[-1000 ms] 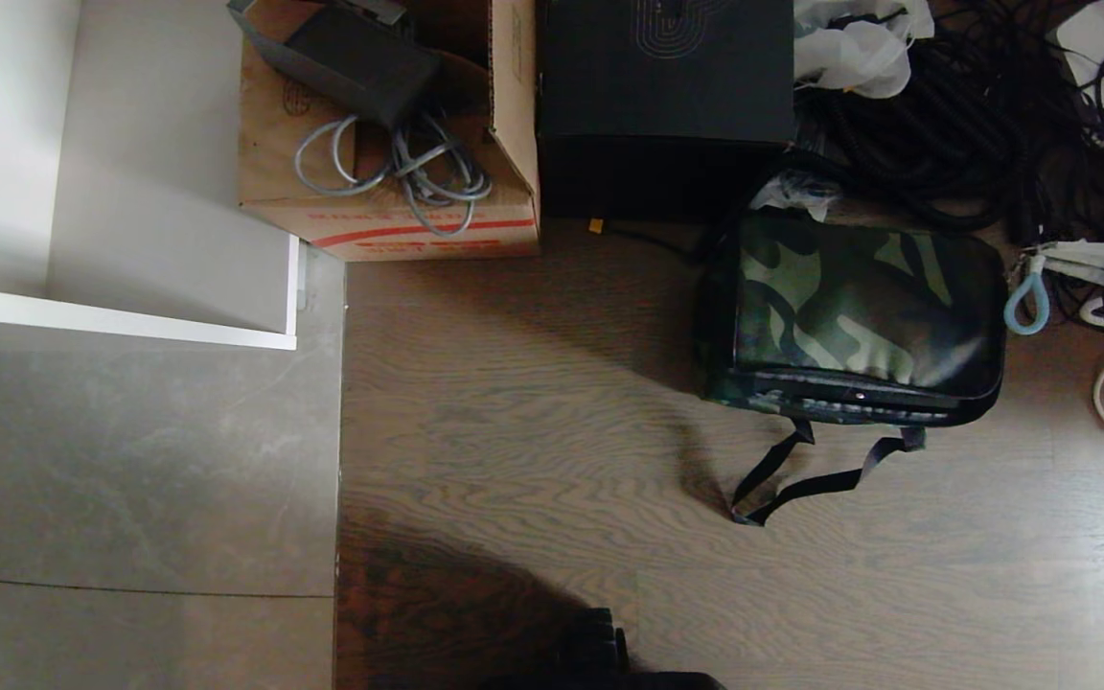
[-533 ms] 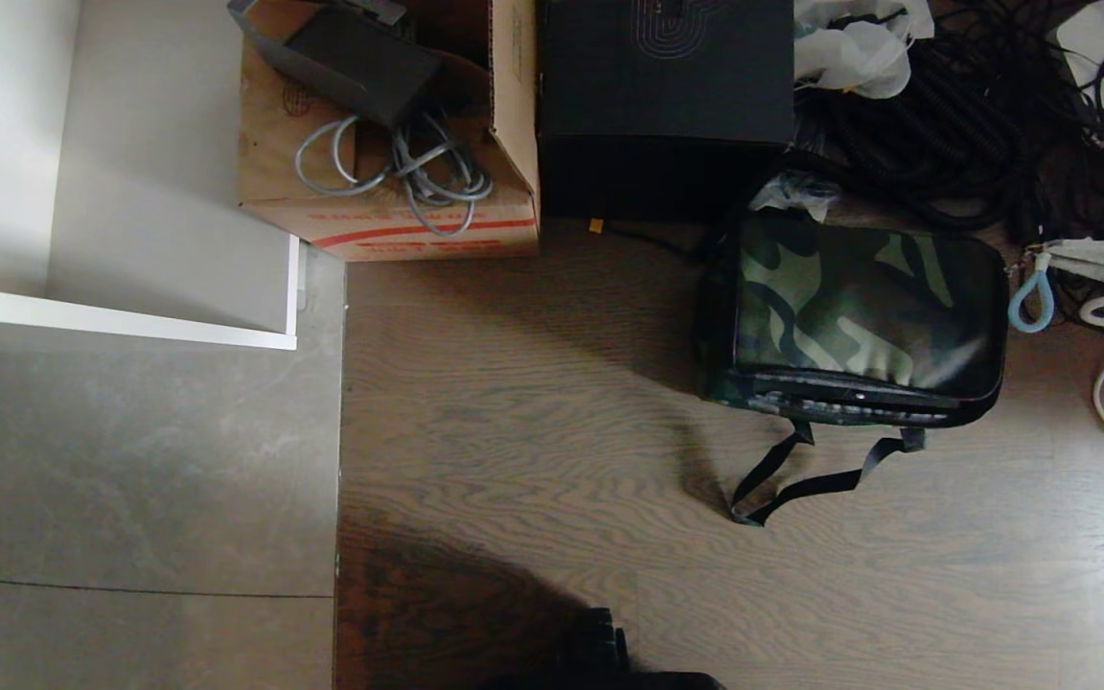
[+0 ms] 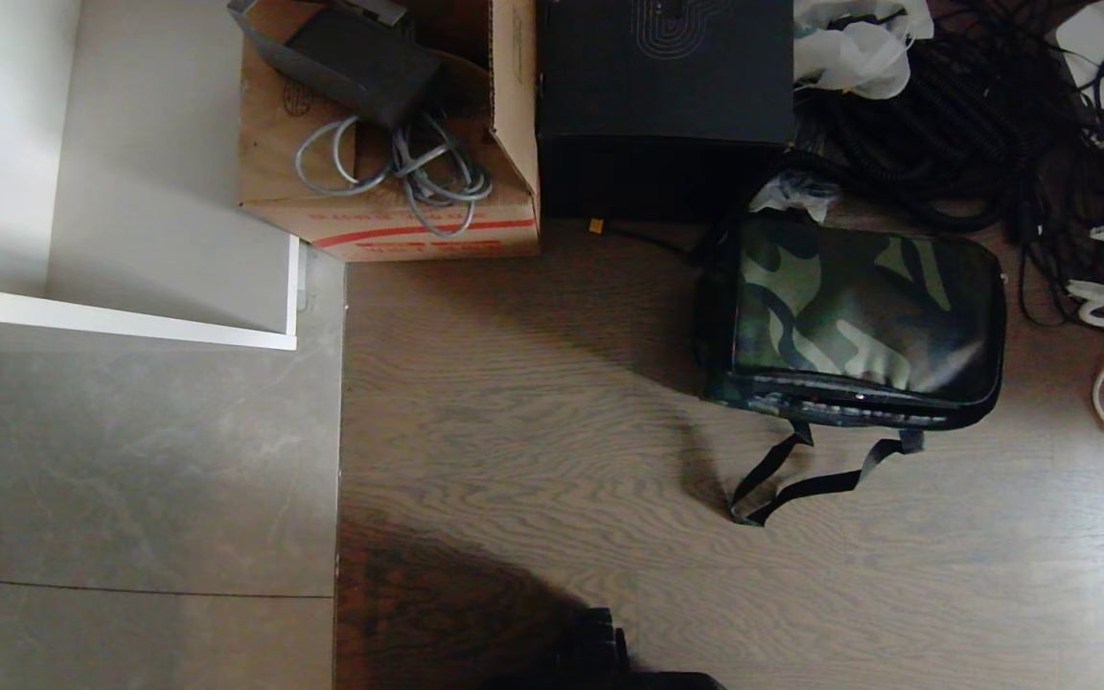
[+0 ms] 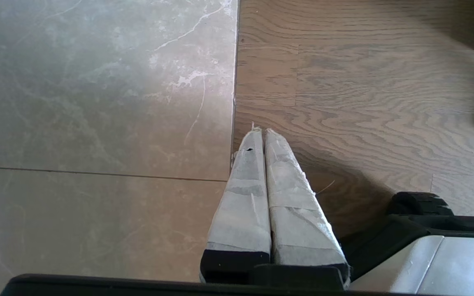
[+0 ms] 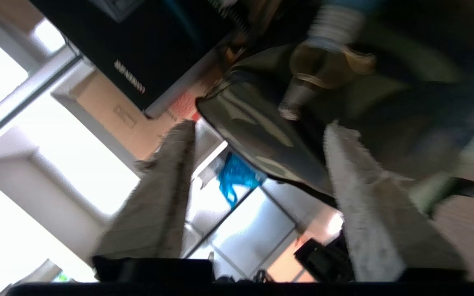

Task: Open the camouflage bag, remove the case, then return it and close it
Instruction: Open the top of the storage box

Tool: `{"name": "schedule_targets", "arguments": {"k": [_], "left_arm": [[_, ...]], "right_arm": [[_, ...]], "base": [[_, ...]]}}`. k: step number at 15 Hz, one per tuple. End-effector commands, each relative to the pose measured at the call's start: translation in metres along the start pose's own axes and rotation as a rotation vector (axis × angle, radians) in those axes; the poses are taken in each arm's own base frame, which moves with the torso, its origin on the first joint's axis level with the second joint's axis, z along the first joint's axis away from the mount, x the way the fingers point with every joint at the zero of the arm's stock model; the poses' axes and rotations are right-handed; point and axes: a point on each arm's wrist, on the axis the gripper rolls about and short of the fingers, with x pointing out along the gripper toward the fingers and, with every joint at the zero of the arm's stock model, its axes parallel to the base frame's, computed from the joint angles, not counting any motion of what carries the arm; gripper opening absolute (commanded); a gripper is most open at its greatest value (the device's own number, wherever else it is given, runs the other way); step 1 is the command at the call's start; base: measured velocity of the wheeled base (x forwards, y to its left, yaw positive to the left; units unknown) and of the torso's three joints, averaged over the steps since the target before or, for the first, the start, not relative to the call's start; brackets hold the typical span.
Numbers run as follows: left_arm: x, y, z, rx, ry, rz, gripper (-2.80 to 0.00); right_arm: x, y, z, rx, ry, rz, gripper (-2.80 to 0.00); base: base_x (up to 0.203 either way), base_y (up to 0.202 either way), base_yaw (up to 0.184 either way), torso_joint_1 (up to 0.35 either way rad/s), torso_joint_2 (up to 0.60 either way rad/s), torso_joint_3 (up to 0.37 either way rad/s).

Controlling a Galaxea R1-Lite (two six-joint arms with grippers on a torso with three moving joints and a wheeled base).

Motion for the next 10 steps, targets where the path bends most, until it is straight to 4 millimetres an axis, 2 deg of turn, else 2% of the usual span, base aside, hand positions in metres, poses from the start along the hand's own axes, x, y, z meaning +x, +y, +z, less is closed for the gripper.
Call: {"name": "schedule_targets", "arguments": {"k": [1, 3, 7, 10], "left_arm": [[0.0000, 0.0000, -0.0001, 0.000, 0.000, 0.000, -2.80], [-0.0001, 0.0000, 0.0003, 0.000, -0.001, 0.000, -2.80], [0.0000, 0.0000, 0.0001, -0.001, 0.000, 0.000, -2.80], [0.0000, 0.0000, -0.0001, 0.000, 0.000, 0.000, -2.80]], "right_arm": [[-0.0156, -0.0060, 0.0014, 0.012, -0.022, -0.009, 0.00], [-0.0216, -0.0047, 0.0016, 0.001, -0.033, -0.013, 0.00], [-0.0216, -0.0040, 0.0008, 0.021, -0.033, -0.013, 0.00], [-0.0199, -0.0055, -0.0066, 0.123, -0.029, -0.014, 0.00]], "base": [[0.000, 0.000, 0.000, 0.000, 0.00, 0.000], [0.000, 0.000, 0.000, 0.000, 0.00, 0.000], [0.000, 0.000, 0.000, 0.000, 0.00, 0.000], [0.000, 0.000, 0.000, 0.000, 0.00, 0.000]]}}
